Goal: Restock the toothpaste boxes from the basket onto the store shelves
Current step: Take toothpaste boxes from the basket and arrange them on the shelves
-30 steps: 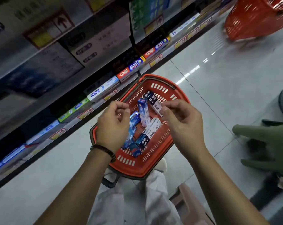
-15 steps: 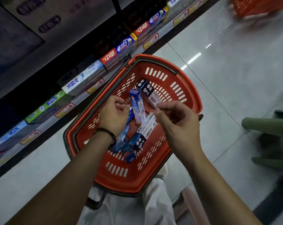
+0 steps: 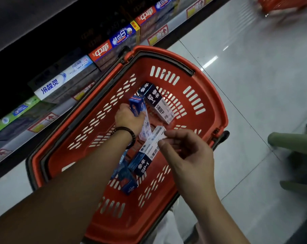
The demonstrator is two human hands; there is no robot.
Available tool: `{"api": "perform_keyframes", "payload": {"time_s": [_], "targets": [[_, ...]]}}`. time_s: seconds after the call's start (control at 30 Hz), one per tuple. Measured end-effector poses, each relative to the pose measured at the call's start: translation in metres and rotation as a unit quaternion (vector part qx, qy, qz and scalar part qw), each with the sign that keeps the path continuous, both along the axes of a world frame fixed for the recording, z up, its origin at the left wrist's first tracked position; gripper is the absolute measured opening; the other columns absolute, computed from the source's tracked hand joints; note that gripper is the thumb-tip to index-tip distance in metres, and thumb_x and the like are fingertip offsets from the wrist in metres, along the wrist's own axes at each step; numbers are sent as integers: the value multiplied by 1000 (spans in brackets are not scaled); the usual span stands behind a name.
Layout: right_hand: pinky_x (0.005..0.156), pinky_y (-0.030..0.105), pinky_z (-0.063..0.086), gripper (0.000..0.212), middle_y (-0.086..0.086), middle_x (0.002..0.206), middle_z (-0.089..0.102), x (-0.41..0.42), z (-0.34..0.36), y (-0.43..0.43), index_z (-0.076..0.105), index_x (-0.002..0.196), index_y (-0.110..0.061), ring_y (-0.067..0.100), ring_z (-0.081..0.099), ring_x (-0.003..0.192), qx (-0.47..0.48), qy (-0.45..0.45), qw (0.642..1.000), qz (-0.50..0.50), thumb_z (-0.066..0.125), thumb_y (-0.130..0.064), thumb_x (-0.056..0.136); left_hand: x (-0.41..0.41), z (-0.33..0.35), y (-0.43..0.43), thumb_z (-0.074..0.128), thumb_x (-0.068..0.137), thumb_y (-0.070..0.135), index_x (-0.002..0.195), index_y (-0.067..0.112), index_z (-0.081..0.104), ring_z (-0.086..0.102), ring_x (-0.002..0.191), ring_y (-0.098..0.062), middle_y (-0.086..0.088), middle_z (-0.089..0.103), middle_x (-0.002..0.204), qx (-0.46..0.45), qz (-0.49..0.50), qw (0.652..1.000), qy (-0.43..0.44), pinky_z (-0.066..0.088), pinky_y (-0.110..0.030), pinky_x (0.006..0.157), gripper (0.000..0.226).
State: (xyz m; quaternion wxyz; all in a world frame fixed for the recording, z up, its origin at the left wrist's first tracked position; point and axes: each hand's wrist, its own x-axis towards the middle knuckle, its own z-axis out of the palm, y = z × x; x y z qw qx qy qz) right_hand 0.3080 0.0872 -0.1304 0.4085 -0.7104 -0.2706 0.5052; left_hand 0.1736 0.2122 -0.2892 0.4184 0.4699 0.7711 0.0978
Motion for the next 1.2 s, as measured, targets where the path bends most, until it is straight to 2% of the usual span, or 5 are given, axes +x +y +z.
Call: {"api": "perform_keyframes", "payload": {"time_s": [0.23,0.57,0.93,1.13,1.2], "targets": [[74,26,61,20,-3,87,76,-2,-11,-19,77,95,-25,17,74,83,-37,16,999,-11,85,-9,86,15,-28,6,82,88,34,137,3,49,63,120,-40,-20,66,130,-34,65,997,3,52,-44,101,66],[75,24,61,21,-4,88,77,-9,-11,-28,76,97,-27,15,74,86,-70,39,997,-11,84,-10,88,18,-25,-4,77,95,21,126,10,53,66,112,-32,-13,68,122,-31,103,994,-25,47,-34,85,41],[73,21,60,18,-3,86,77,-18,15,-28,77,93,-23,15,74,83,-83,46,995,-13,84,-8,87,-10,14,-21,78,93,14,123,17,55,64,100,-15,8,64,106,79,70,991,-78,53,-34,93,37],[70,23,61,17,-2,85,77,-34,39,-23,77,93,-24,17,74,82,-76,51,995,-34,83,-9,88,-28,57,-26,76,95,16,126,20,55,60,99,-7,14,61,105,113,21,990,-81,49,-28,88,37],[72,26,63,17,-3,86,78,-40,46,-20,77,94,-26,17,74,83,-70,44,996,-33,84,-11,88,-32,72,-28,76,96,16,126,19,54,60,97,-4,15,61,105,114,8,990,-84,48,-17,81,37]]}}
